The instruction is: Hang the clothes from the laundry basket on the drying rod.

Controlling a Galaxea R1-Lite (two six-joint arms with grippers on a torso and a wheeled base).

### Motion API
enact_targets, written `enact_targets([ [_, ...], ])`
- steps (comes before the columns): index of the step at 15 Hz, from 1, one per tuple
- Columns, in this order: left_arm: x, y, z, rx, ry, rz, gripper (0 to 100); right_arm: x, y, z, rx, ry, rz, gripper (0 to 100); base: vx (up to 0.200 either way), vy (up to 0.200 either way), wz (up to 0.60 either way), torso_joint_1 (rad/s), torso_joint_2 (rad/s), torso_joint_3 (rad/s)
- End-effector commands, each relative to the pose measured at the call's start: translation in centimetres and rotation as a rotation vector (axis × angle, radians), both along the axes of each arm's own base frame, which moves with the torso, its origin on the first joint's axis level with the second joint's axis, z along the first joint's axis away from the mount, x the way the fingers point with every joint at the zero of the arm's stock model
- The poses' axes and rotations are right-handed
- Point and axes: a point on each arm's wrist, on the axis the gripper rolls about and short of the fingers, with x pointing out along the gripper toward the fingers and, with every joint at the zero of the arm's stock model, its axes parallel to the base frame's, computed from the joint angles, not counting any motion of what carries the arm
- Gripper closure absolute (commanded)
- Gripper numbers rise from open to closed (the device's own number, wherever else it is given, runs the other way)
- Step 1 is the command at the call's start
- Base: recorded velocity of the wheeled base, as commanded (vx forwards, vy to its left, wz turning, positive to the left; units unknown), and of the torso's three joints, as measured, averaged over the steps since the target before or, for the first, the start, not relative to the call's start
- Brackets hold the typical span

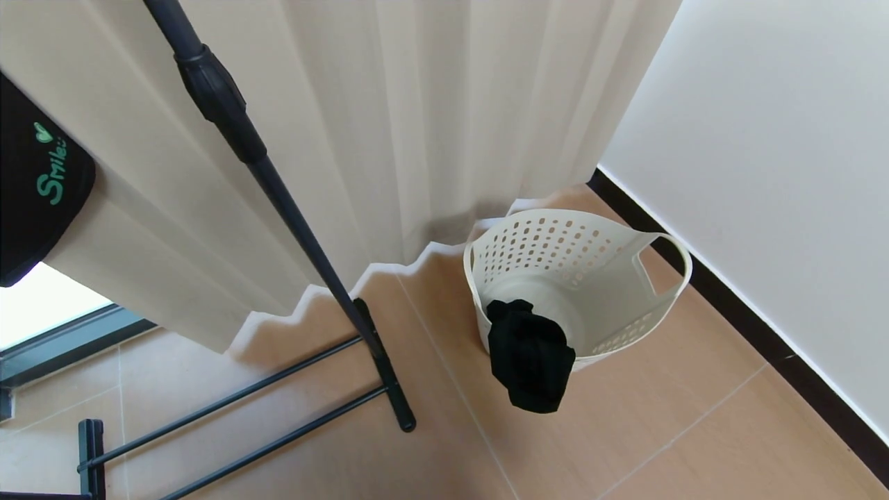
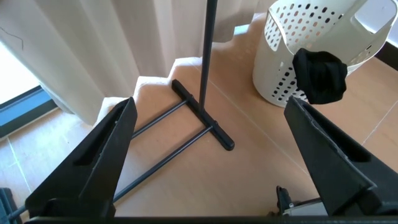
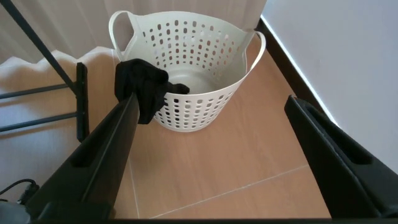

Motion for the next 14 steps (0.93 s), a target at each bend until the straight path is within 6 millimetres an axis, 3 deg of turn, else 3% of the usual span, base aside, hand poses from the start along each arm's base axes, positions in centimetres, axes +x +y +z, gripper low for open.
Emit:
enact_targets([
  [1,0.01,0.00,0.01,0.000,0.000,0.000,0,0.00,0.00,0.00,0.000,-0.001,0.001,0,0.000,0.000,0.00,-0.002,0.00,-0.193],
  [7,0.01,0.00,0.01,0.000,0.000,0.000,0,0.00,0.00,0.00,0.000,-0.001,0.001,0,0.000,0.000,0.00,0.004,0.00,-0.191],
  [14,0.01,0.00,0.01,0.000,0.000,0.000,0,0.00,0.00,-0.06,-0.006,0.005,0.000,0,0.000,0.000,0.00,0.000,0.00,-0.011],
])
